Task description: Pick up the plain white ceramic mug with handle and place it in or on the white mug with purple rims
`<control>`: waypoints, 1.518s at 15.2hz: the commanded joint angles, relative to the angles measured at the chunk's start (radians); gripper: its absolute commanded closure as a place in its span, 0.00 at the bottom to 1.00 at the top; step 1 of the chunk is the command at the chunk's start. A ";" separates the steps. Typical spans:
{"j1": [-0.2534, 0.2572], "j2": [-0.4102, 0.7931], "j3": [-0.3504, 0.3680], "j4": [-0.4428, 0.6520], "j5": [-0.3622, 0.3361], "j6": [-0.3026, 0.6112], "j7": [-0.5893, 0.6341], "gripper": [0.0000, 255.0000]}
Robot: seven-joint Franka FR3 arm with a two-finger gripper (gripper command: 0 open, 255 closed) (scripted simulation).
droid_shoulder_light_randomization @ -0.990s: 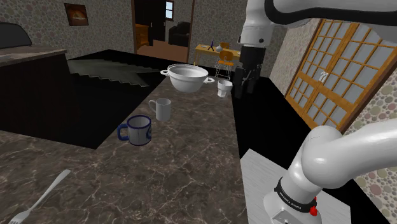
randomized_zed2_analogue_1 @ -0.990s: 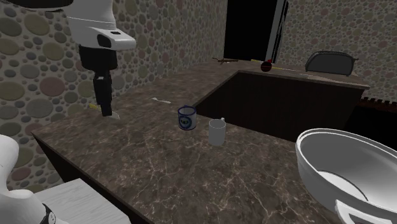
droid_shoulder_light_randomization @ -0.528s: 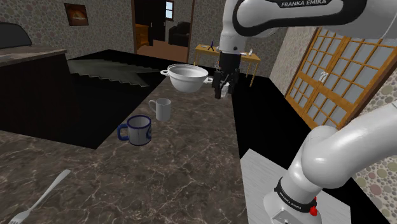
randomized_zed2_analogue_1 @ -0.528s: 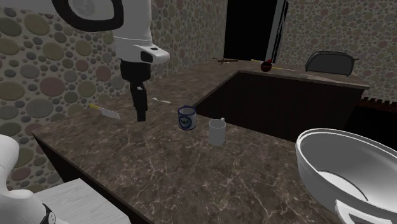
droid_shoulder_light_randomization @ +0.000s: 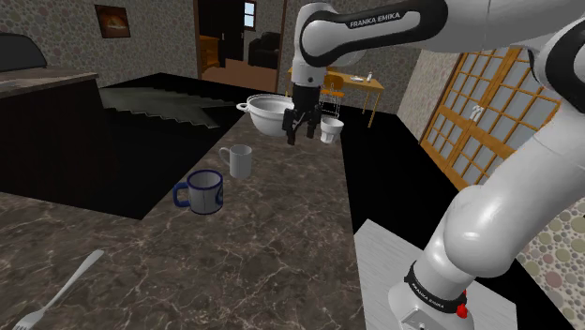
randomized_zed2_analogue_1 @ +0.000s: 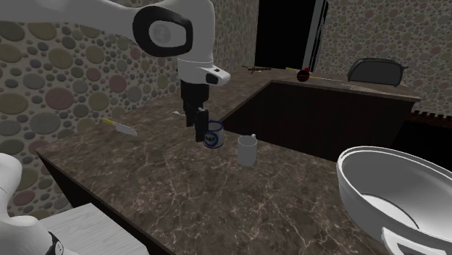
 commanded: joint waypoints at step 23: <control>0.001 0.781 -0.002 0.723 -0.027 0.088 -0.035 0.00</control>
